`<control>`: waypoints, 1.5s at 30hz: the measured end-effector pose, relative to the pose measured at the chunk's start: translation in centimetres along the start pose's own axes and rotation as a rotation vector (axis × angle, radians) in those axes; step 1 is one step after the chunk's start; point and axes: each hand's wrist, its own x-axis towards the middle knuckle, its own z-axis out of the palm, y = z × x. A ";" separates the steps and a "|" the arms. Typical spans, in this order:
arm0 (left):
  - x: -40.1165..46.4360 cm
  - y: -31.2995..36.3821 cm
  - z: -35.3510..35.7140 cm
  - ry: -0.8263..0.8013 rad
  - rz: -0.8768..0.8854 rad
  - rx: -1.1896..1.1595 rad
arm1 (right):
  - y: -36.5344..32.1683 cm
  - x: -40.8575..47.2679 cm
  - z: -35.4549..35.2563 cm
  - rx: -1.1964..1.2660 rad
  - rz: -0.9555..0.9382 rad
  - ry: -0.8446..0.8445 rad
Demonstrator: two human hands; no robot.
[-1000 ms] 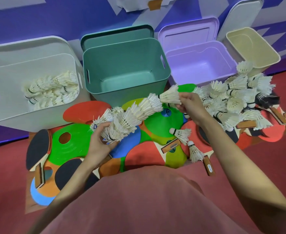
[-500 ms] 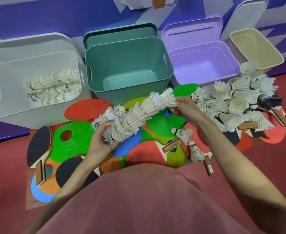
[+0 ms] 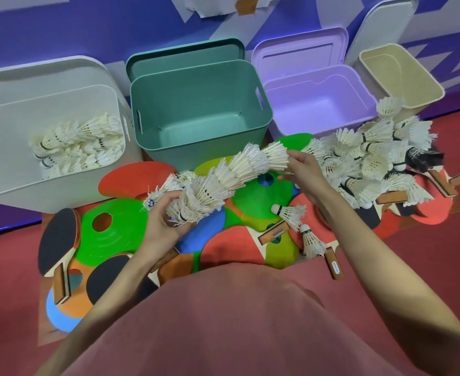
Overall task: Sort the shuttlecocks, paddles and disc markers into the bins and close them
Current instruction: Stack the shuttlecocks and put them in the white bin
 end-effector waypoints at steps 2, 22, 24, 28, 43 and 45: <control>0.0 0.0 0.0 0.000 -0.005 0.014 | 0.0 0.0 -0.1 0.064 0.010 0.056; 2.8 2.0 -16.6 0.126 0.088 0.239 | -7.2 1.8 17.0 -0.025 -0.348 -0.205; 4.4 2.1 -20.3 0.122 0.088 0.359 | -8.5 2.6 20.6 -0.045 -0.373 -0.232; 9.3 0.0 -28.4 0.138 0.036 0.587 | -10.3 5.2 28.1 -0.102 -0.363 -0.251; 18.6 -10.7 -35.7 -0.093 -0.178 0.988 | -6.4 12.3 41.0 -0.845 -0.033 -0.199; 19.3 -11.3 -35.9 -0.089 -0.164 0.985 | -6.1 12.7 41.6 -0.849 -0.014 -0.191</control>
